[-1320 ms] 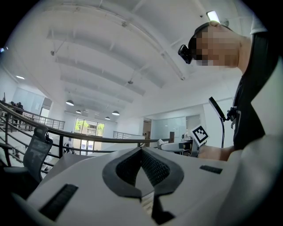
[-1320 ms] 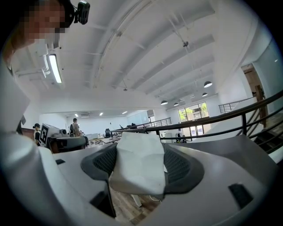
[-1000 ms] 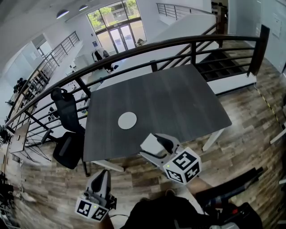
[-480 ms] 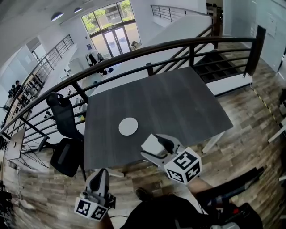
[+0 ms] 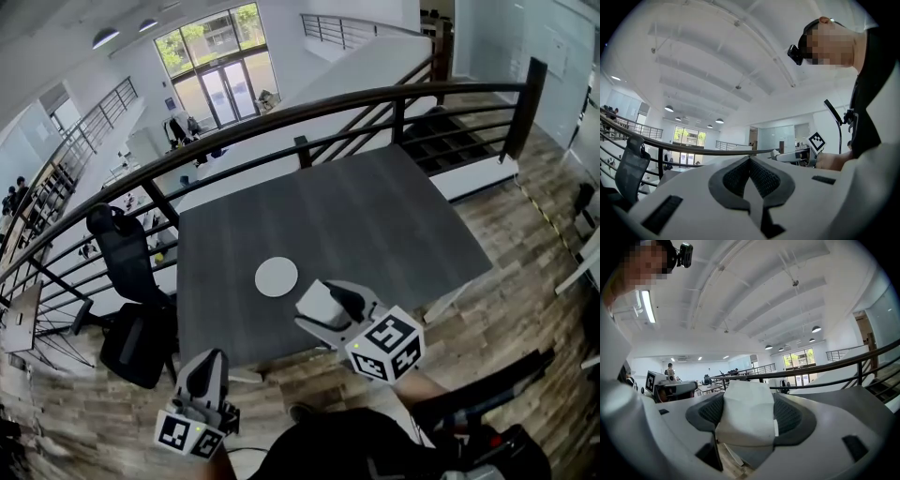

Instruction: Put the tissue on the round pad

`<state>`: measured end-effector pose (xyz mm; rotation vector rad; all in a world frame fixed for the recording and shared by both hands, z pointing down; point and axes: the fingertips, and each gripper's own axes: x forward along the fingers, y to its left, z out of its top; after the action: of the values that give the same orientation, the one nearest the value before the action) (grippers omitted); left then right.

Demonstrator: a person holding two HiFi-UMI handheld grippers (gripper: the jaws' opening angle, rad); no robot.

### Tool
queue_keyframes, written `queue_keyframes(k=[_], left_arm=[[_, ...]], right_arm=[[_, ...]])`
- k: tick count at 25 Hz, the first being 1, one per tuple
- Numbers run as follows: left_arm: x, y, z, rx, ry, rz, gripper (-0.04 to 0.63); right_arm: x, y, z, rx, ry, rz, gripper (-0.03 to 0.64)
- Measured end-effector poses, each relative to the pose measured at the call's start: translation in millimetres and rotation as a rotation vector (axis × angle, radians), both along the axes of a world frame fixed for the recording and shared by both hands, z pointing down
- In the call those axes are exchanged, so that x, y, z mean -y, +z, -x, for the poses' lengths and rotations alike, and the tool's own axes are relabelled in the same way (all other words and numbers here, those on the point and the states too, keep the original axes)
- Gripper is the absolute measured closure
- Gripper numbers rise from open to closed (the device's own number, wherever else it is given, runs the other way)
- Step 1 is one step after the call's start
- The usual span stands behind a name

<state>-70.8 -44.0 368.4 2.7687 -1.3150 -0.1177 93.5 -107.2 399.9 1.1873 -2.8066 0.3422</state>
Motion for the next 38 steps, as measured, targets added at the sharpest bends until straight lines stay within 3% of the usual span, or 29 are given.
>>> queue_keyframes(k=[13, 18, 24, 30, 35, 38], left_arm=[[65.2, 5.4, 61.4, -0.002, 0.11, 0.01, 0.592], [79.1, 6.5, 84.7, -0.034, 0.147, 0.011, 0.592], [90.1, 13.0, 101.3, -0.015, 0.208, -0.003, 0.592], [93.2, 13.0, 107.8, -0.003, 0.184, -0.008, 0.592], [102.4, 6.6, 111.3, -0.036, 0.15, 0.024, 0.592], [113.4, 8.1, 103.2, -0.012, 0.131, 0.029, 0.592]], right_arm=[[45.4, -3.3, 53.5, 0.004, 0.12, 0.034, 0.293], [51.5, -2.7, 69.3, 0.009, 0.176, 0.038, 0.293], [53.6, -2.1, 93.1, 0.013, 0.21, 0.035, 0.293], [56.9, 0.9, 102.7, 0.006, 0.212, 0.045, 0.293], [75.3, -1.1, 101.5, 0.014, 0.194, 0.053, 0.293], [94.0, 1.7, 91.7, 0.019, 0.187, 0.06, 0.293]])
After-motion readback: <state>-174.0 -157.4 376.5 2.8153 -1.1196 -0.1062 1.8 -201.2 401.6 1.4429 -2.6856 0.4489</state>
